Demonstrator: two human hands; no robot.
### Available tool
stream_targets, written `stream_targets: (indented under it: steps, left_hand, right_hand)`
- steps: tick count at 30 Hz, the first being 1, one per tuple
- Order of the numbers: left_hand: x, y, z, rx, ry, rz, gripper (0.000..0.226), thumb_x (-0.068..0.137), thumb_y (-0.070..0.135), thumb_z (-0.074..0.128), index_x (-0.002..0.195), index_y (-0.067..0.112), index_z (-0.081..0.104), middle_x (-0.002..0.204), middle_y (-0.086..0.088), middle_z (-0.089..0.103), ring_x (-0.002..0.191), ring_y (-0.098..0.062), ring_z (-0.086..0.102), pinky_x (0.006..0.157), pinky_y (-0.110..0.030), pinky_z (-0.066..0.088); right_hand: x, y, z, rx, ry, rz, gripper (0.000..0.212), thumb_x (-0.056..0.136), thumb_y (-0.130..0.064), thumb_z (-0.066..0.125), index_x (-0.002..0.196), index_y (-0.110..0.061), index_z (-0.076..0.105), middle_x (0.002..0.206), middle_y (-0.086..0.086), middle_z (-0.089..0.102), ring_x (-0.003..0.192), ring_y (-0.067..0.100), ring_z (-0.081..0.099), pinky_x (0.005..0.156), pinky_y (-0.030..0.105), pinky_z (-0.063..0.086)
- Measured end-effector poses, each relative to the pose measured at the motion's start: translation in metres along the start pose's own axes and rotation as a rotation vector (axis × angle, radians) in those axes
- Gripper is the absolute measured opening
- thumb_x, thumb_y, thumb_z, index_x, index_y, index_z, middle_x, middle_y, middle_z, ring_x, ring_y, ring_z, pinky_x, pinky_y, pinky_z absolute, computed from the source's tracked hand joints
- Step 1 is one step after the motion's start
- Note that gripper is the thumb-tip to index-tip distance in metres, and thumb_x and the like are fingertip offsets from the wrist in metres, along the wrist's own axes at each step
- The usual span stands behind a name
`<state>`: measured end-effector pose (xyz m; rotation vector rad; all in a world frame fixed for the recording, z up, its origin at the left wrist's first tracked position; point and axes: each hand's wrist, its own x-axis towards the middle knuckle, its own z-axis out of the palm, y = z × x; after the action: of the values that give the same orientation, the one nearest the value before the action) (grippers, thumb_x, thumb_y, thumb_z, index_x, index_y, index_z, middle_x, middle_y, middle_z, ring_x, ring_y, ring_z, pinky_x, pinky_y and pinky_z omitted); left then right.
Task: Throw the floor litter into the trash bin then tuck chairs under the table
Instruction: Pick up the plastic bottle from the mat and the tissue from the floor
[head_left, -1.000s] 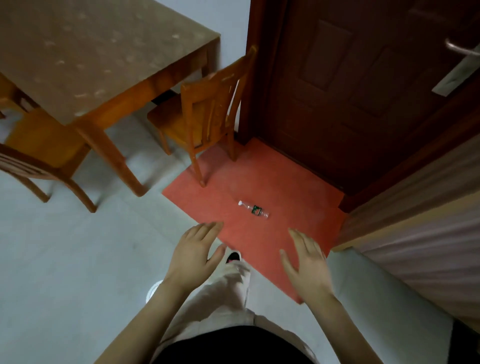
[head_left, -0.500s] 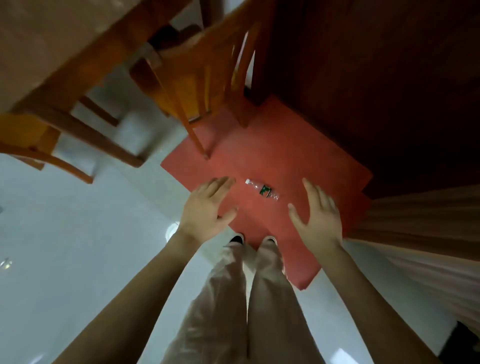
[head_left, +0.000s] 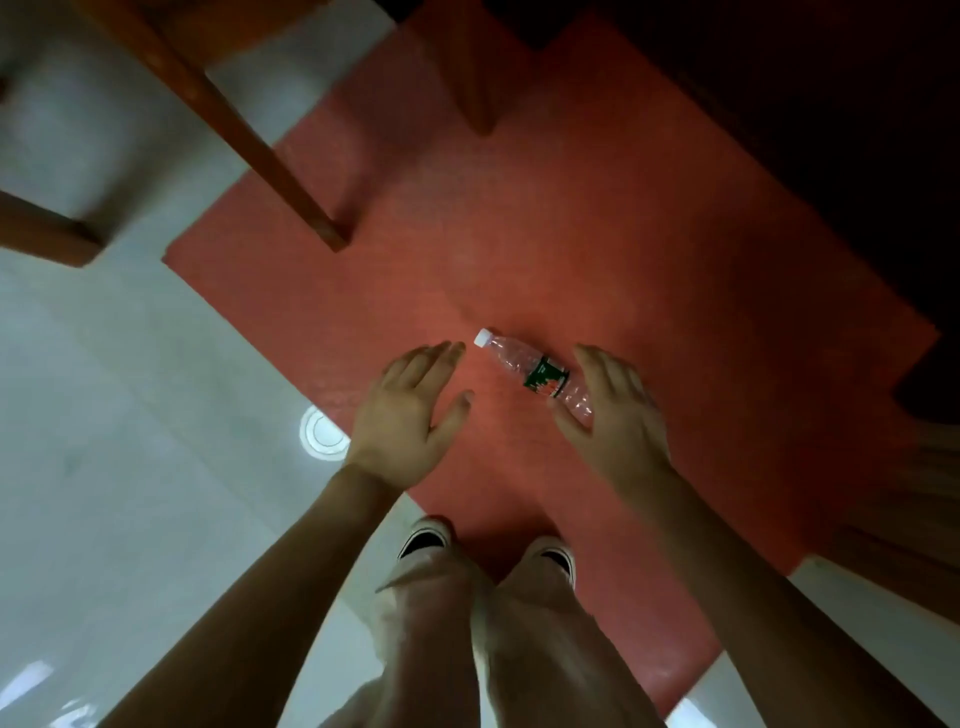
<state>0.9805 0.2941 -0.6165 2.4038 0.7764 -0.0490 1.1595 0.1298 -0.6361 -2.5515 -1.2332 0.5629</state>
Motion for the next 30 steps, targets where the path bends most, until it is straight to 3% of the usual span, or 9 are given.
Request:
stream_targets:
  steps: [7,11,15,21,25,30]
  left_hand:
    - [0.042,-0.101,0.127,0.079,-0.071,0.041,0.057,0.094,0.041,0.036,0.142,0.01,0.043,0.139,-0.012,0.051,0.129,-0.029,0.044,0.108,-0.043,0.034]
    - [0.048,-0.122,0.151,0.092,-0.087,0.065,0.057,0.093,0.04,0.038,0.14,0.008,0.045,0.133,-0.014,0.055,0.125,-0.03,0.047,0.104,-0.042,0.036]
    - [0.045,-0.121,0.15,0.088,-0.118,0.047,0.057,0.092,0.039,0.039,0.138,0.007,0.048,0.131,-0.014,0.057,0.123,-0.031,0.049,0.104,-0.044,0.038]
    - [0.015,-0.056,0.061,0.02,-0.096,-0.022,0.056,0.093,0.041,0.037,0.139,0.009,0.046,0.132,-0.009,0.056,0.123,-0.027,0.047,0.102,-0.042,0.039]
    - [-0.019,0.024,-0.047,-0.017,-0.056,-0.014,0.054,0.094,0.037,0.04,0.136,0.005,0.049,0.128,-0.012,0.058,0.119,-0.029,0.05,0.099,-0.043,0.042]
    - [-0.068,0.137,-0.202,-0.011,0.027,-0.002,0.048,0.094,0.032,0.043,0.134,0.005,0.051,0.125,-0.011,0.06,0.115,-0.03,0.054,0.094,-0.044,0.046]
  right_hand:
    - [0.058,0.08,0.159,-0.047,-0.102,0.006,0.077,0.081,-0.051,0.069,0.145,-0.017,0.042,0.139,0.009,0.053,0.122,0.03,0.05,0.098,0.042,0.043]
    - [0.07,0.098,0.196,-0.081,-0.148,0.021,0.083,0.08,-0.054,0.069,0.148,-0.019,0.036,0.14,0.01,0.052,0.118,0.031,0.054,0.09,0.04,0.049]
    - [0.067,0.094,0.199,-0.062,-0.137,0.049,0.084,0.077,-0.054,0.074,0.145,-0.017,0.04,0.129,0.014,0.058,0.106,0.032,0.059,0.078,0.037,0.052]
    - [0.033,0.043,0.097,0.057,-0.044,0.084,0.08,0.077,-0.049,0.075,0.144,-0.02,0.041,0.114,0.012,0.062,0.095,0.029,0.061,0.072,0.035,0.051]
    - [-0.009,-0.017,-0.029,0.105,-0.016,0.04,0.077,0.081,-0.052,0.069,0.147,-0.035,0.034,0.11,0.006,0.062,0.092,0.025,0.061,0.07,0.035,0.054]
    - [-0.081,-0.1,-0.204,0.23,0.024,0.043,0.075,0.081,-0.045,0.073,0.147,-0.034,0.038,0.111,0.006,0.063,0.095,0.027,0.061,0.073,0.038,0.054]
